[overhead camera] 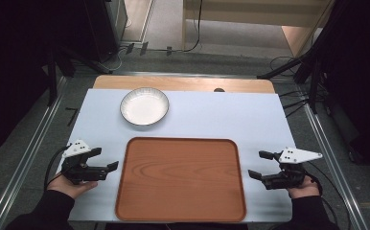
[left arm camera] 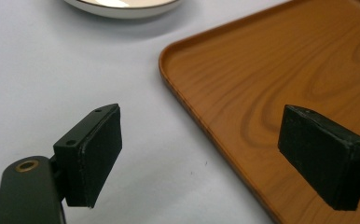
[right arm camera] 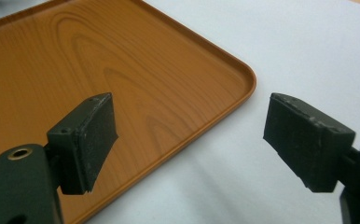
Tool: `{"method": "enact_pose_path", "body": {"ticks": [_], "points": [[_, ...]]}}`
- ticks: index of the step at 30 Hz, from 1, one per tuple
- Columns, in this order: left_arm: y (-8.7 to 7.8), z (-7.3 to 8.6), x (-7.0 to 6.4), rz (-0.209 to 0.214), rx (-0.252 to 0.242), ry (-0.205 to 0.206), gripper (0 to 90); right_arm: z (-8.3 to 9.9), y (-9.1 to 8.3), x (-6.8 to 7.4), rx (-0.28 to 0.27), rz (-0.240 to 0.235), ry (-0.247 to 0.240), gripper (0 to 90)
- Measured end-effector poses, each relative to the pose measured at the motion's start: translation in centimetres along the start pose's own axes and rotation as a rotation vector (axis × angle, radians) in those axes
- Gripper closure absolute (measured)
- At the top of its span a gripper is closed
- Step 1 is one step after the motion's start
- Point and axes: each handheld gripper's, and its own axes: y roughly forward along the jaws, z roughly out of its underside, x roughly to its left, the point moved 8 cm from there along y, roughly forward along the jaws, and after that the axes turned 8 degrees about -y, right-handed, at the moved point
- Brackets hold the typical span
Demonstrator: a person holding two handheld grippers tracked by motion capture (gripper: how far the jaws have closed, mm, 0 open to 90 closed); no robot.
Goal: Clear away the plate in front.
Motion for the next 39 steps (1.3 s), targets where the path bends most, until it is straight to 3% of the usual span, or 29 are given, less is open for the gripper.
{"method": "enact_pose_path", "body": {"ticks": [4, 6, 12, 19, 22, 30, 35, 39], "points": [[0.03, -0.07, 0.17, -0.016, 0.005, -0.003, 19.7, 0.15, -0.13, -0.1, 0.003, 0.004, 0.002, 17.8], [0.27, 0.21, 0.4, -0.023, 0.041, -0.019, 19.9, 0.2, -0.2, -0.1, 0.003, 0.007, 0.008, 17.8], [0.15, 0.33, 0.68, -0.003, 0.05, -0.06, 22.6, 0.28, -0.09, 0.18, 0.018, -0.002, -0.005, 17.9], [-0.05, 0.29, 0.69, 0.005, 0.05, -0.053, 24.3, 0.27, 0.0, 0.08, 0.013, -0.001, 0.001, 17.8], [-0.16, 0.22, 0.54, 0.03, 0.045, -0.046, 26.5, 0.29, -0.03, 0.06, 0.013, 0.0, 0.007, 17.9], [-0.46, 0.39, 0.91, 0.014, 0.045, -0.063, 28.5, 0.22, 0.11, 0.12, 0.017, -0.004, 0.009, 17.8], [-0.47, 0.37, 0.83, 0.025, 0.042, -0.079, 29.6, 0.27, 0.1, 0.09, 0.02, -0.004, 0.01, 17.9], [-0.47, 0.52, 0.93, 0.015, 0.055, -0.062, 29.9, 0.33, 0.17, 0.08, 0.023, -0.005, 0.012, 17.8]]}}
